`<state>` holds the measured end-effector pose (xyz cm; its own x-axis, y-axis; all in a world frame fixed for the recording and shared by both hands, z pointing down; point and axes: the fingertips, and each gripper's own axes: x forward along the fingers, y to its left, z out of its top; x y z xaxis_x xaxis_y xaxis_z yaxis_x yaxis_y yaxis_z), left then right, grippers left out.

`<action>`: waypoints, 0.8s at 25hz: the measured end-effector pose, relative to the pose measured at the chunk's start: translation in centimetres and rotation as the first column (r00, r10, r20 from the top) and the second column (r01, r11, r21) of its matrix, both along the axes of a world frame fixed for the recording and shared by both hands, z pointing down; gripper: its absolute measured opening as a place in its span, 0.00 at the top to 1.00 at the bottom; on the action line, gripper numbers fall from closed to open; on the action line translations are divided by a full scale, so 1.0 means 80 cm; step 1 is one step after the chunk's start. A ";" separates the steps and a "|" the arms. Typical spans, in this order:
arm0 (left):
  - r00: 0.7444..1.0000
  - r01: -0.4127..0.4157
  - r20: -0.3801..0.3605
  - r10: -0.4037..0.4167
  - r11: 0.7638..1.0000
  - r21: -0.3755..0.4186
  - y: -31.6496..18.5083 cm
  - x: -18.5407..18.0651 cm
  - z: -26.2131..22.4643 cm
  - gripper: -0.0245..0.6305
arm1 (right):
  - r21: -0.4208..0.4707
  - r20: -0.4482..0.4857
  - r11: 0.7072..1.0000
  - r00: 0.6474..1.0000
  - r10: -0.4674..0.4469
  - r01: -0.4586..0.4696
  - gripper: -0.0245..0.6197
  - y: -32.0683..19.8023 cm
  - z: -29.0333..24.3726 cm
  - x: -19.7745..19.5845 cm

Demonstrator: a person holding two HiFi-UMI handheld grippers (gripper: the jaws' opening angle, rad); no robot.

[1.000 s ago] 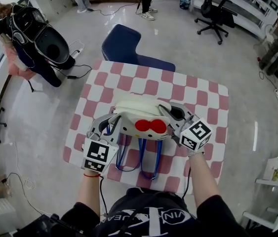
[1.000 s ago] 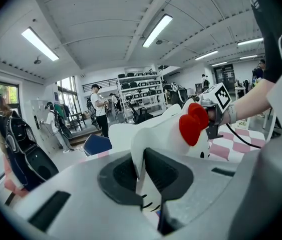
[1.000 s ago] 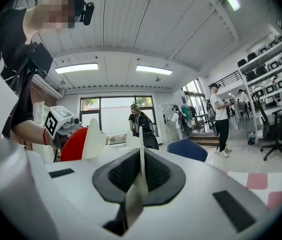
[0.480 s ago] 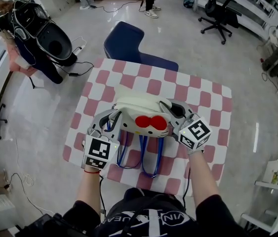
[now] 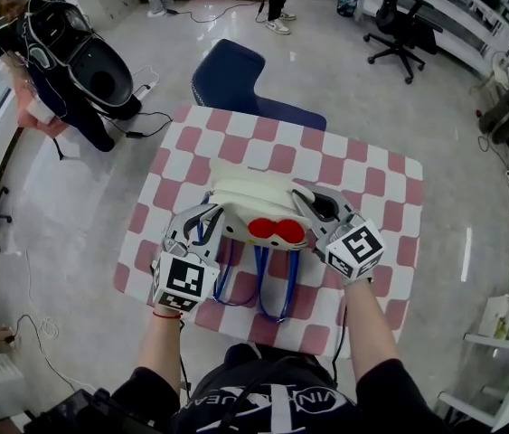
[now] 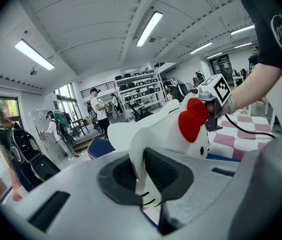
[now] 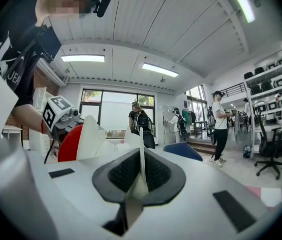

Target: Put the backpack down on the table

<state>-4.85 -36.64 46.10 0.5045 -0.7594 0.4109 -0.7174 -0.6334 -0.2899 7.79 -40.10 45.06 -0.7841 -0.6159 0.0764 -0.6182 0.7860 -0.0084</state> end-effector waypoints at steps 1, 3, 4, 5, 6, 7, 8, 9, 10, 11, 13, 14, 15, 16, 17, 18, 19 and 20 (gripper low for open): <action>1.000 -0.004 0.001 0.004 1.000 0.001 0.001 -0.001 0.001 0.92 | 0.001 -0.002 1.000 1.000 0.000 0.000 0.95 0.001 0.001 -0.001; 1.000 -0.010 0.001 0.010 1.000 0.001 0.003 -0.002 0.005 0.92 | 0.001 -0.006 1.000 1.000 0.003 -0.003 0.95 0.004 0.004 -0.002; 1.000 -0.012 0.001 0.012 1.000 0.001 0.004 -0.003 0.006 0.92 | 0.001 -0.009 1.000 1.000 0.005 -0.005 0.95 0.005 0.005 -0.002; 1.000 -0.014 0.002 0.014 1.000 0.001 0.006 -0.003 0.007 0.92 | 0.001 -0.012 1.000 1.000 0.006 -0.006 0.95 0.007 0.005 -0.002; 1.000 -0.016 0.003 0.016 1.000 0.001 0.008 -0.004 0.008 0.92 | 0.004 -0.015 1.000 1.000 0.003 -0.003 0.95 0.010 0.005 -0.003; 1.000 -0.019 0.005 0.019 1.000 0.001 0.010 -0.004 0.009 0.92 | 0.007 -0.017 1.000 1.000 0.000 0.000 0.95 0.012 0.004 -0.004; 1.000 -0.021 0.006 0.021 1.000 0.002 0.012 -0.004 0.010 0.92 | 0.009 -0.020 1.000 1.000 0.000 0.000 0.95 0.013 0.004 -0.005; 1.000 -0.024 0.005 0.024 1.000 0.002 0.013 -0.004 0.011 0.92 | 0.009 -0.023 1.000 1.000 0.003 -0.003 0.95 0.014 0.005 -0.004; 1.000 -0.025 0.004 0.025 1.000 0.002 0.013 -0.004 0.012 0.92 | 0.008 -0.025 1.000 1.000 0.008 -0.008 0.94 0.015 0.006 -0.004; 1.000 -0.027 0.005 0.027 1.000 0.000 0.014 -0.004 0.014 0.92 | 0.006 -0.028 1.000 0.999 0.015 -0.014 0.94 0.015 0.008 -0.003; 1.000 -0.030 0.004 0.030 1.000 -0.007 0.015 -0.003 0.018 0.92 | -0.004 -0.033 1.000 0.999 0.026 -0.026 0.94 0.016 0.011 -0.002; 1.000 -0.031 0.002 0.031 0.999 -0.011 0.016 -0.002 0.019 0.92 | -0.010 -0.035 1.000 0.999 0.029 -0.030 0.94 0.016 0.012 -0.001; 0.999 -0.032 -0.002 0.032 0.999 -0.016 0.016 -0.001 0.020 0.92 | -0.016 -0.036 0.999 0.999 0.033 -0.033 0.94 0.016 0.013 0.000; 0.999 -0.033 -0.006 0.033 0.999 -0.020 0.016 -0.001 0.020 0.92 | -0.021 -0.039 0.999 0.999 0.036 -0.037 0.94 0.016 0.014 0.001; 0.999 -0.033 -0.010 0.033 0.999 -0.023 0.017 -0.001 0.021 0.92 | -0.025 -0.044 0.999 0.998 0.040 -0.041 0.94 0.017 0.015 0.002; 0.999 -0.033 -0.013 0.033 0.999 -0.024 0.017 0.000 0.021 0.91 | -0.028 -0.050 0.999 0.998 0.044 -0.046 0.94 0.017 0.016 0.002; 0.999 -0.033 -0.016 0.032 0.999 -0.025 0.018 0.000 0.022 0.90 | -0.031 -0.056 0.998 0.997 0.049 -0.051 0.94 0.018 0.016 0.003; 0.999 -0.032 -0.021 0.031 0.999 -0.025 0.018 -0.001 0.022 0.90 | -0.033 -0.060 0.998 0.997 0.054 -0.056 0.94 0.018 0.017 0.003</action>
